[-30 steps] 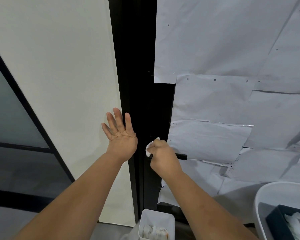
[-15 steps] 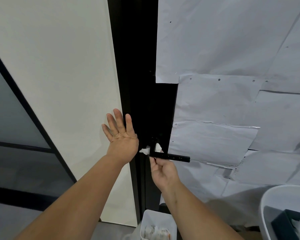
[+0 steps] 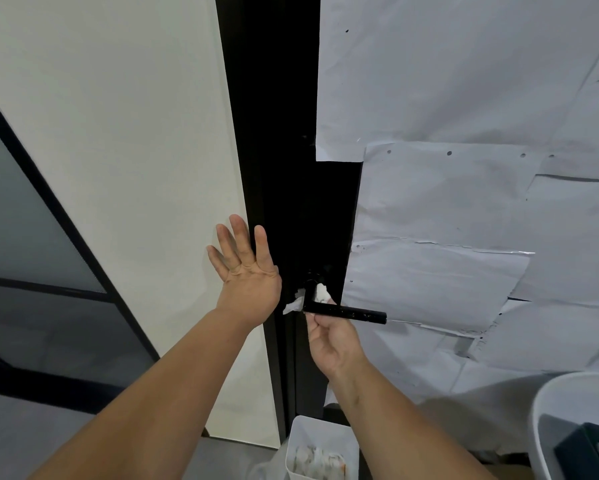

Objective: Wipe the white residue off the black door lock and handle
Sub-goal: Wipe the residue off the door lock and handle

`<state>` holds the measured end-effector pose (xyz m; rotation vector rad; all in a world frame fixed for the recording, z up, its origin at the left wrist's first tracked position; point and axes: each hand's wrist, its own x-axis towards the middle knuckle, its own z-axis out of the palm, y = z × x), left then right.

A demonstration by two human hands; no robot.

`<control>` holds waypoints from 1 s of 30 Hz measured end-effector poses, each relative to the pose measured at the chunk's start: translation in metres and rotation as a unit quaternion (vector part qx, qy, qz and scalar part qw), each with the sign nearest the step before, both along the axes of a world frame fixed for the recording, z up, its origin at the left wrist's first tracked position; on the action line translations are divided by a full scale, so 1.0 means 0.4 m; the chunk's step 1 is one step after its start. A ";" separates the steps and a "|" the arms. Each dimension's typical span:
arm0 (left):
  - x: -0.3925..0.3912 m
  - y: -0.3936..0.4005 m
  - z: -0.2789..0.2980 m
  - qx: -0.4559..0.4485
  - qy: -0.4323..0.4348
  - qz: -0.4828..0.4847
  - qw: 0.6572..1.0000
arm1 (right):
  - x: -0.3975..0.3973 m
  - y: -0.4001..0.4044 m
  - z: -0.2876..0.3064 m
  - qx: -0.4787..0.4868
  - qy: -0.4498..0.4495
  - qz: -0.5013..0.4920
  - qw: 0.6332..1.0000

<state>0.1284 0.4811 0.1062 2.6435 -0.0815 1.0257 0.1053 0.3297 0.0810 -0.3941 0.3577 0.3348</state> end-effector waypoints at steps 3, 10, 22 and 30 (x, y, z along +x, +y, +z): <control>0.002 0.003 -0.001 0.000 -0.003 0.002 1.000 | 0.000 0.007 -0.012 0.016 0.015 0.021 1.000; -0.002 0.006 0.004 0.003 0.007 -0.006 1.000 | -0.026 0.021 -0.034 0.035 0.000 0.045 0.998; -0.009 0.006 0.011 0.001 0.030 -0.012 0.999 | -0.036 -0.064 -0.064 -0.044 -0.035 0.026 0.998; -0.014 0.002 0.012 -0.004 0.027 -0.006 1.000 | -0.024 -0.107 -0.085 -0.364 -0.060 0.002 0.930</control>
